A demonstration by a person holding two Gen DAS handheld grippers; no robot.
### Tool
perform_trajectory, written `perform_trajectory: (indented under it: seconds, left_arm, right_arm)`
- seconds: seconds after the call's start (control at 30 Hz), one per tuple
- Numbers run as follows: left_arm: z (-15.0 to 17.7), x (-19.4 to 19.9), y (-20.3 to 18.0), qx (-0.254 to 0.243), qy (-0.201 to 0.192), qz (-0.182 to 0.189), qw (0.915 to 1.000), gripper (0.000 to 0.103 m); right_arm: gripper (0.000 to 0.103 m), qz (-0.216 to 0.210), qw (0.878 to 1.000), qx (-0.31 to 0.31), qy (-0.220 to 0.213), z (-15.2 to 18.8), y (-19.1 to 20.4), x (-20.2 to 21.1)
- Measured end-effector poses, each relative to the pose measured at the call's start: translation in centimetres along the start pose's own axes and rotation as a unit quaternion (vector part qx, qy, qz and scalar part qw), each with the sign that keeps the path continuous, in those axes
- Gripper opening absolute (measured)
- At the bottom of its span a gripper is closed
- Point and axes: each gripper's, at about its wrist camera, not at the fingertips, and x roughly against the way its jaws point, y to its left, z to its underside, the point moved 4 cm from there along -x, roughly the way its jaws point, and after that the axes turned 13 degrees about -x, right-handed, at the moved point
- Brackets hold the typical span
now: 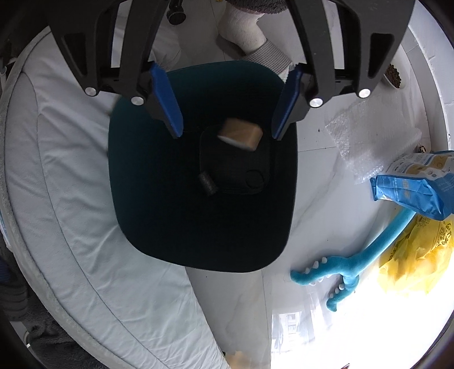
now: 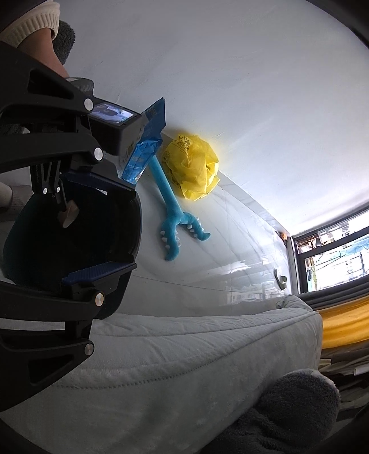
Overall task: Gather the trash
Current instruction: 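Carry the tape core and black piece to the teal bin with both tools, then open the left tool over the bin while the right tool drops the black piece inside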
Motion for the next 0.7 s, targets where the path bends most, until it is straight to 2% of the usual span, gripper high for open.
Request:
perform_trajectory:
  seconds: [0.07, 0.23, 0.7]
  left_arm:
    - [0.2, 0.5, 0.4, 0.002, -0.006, 0.001, 1.0000, 0.074]
    - [0.2, 1.8, 1.4, 0.009, -0.027, 0.002, 0.9996, 0.076]
    - [-0.4, 7.2, 3.6, 0.025, -0.116, -0.015, 0.9929, 0.078]
  right_arm:
    - [0.049, 0.009, 1.000, -0.001, 0.012, 0.4, -0.2, -1.0]
    - [0.049, 0.028, 0.999, -0.005, 0.040, 1.4, -0.4, -3.8]
    - [0.049, 0.072, 0.991, -0.006, 0.111, 5.0, -0.9, -10.0]
